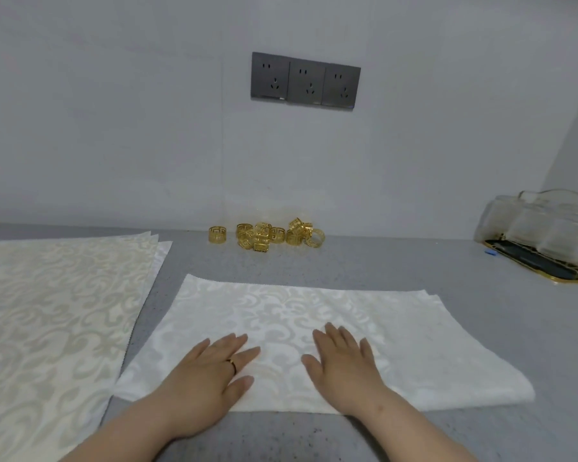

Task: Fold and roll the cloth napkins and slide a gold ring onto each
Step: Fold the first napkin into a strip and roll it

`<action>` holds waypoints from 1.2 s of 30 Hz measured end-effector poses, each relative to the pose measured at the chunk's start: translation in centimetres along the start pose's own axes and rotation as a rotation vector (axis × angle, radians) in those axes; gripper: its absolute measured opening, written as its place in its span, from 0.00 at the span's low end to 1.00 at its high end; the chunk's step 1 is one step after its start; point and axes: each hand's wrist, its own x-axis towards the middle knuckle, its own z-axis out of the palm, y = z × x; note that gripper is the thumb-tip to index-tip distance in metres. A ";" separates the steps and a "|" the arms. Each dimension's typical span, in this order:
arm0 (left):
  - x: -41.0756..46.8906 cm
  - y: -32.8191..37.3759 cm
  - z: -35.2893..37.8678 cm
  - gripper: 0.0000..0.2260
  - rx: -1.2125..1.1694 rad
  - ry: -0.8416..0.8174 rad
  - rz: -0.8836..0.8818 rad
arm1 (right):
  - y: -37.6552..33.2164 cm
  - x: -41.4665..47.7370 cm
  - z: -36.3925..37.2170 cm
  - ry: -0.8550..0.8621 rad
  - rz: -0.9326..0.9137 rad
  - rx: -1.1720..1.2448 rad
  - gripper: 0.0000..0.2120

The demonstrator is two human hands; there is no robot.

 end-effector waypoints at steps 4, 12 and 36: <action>-1.0 -2.3 -0.9 0.38 -0.041 0.019 -0.145 | 6.1 -1.4 -0.9 0.032 0.255 -0.040 0.33; -1.0 -2.3 -0.9 0.24 0.004 0.010 -0.262 | 15.0 -4.4 -3.2 0.242 0.651 0.123 0.23; -1.2 -2.4 -0.8 0.23 -0.013 0.063 -0.301 | 16.8 -2.7 -5.2 0.493 0.575 0.786 0.08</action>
